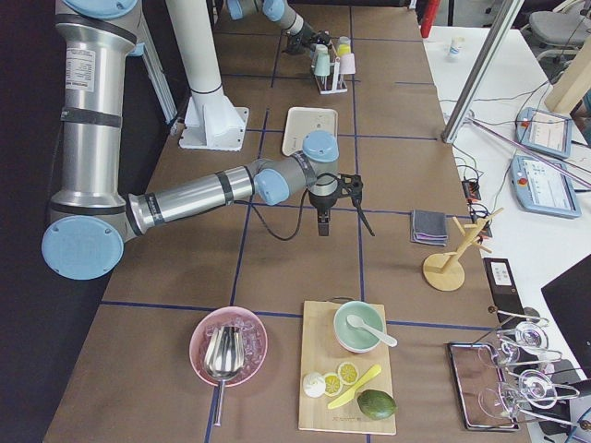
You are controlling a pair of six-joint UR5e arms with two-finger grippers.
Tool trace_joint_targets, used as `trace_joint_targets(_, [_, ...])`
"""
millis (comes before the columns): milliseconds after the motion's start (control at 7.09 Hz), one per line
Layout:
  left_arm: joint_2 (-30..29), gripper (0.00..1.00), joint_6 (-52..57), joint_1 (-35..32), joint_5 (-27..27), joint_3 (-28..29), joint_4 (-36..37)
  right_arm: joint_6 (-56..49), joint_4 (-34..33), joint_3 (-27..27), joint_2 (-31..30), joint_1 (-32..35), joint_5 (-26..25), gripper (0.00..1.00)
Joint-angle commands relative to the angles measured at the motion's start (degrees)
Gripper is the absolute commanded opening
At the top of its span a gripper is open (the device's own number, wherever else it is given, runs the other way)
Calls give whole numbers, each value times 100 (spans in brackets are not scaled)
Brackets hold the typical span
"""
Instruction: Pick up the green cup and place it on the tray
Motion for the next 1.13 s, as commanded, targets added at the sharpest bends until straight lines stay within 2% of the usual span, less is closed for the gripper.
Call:
trace_joint_targets(0, [108,99,179,667,992,84,910,-22,6,-2,-152,152,0,100])
trace_joint_targets(141, [108,100,178,783,1205,215,984,-22,-3,-11,-188,171,0,99])
trace_joint_targets(282, [82,99,117,906,1433,608,993,-22,-3,-37,-231,240,9,100])
trace_joint_targets(564, [99,95,-41,907,1540,805,1002,-13,6,-168,-249,285,53,100])
trace_joint_targets(705, [99,99,-33,907,1628,927,1054,-13,6,-230,-241,328,218,100])
trace_joint_targets(846, [73,100,-33,942,1794,1259,1150,-13,15,-300,-232,338,246,100])
trace_joint_targets(987, [64,100,-33,934,1804,1349,1160,-5,23,-362,-214,338,246,99])
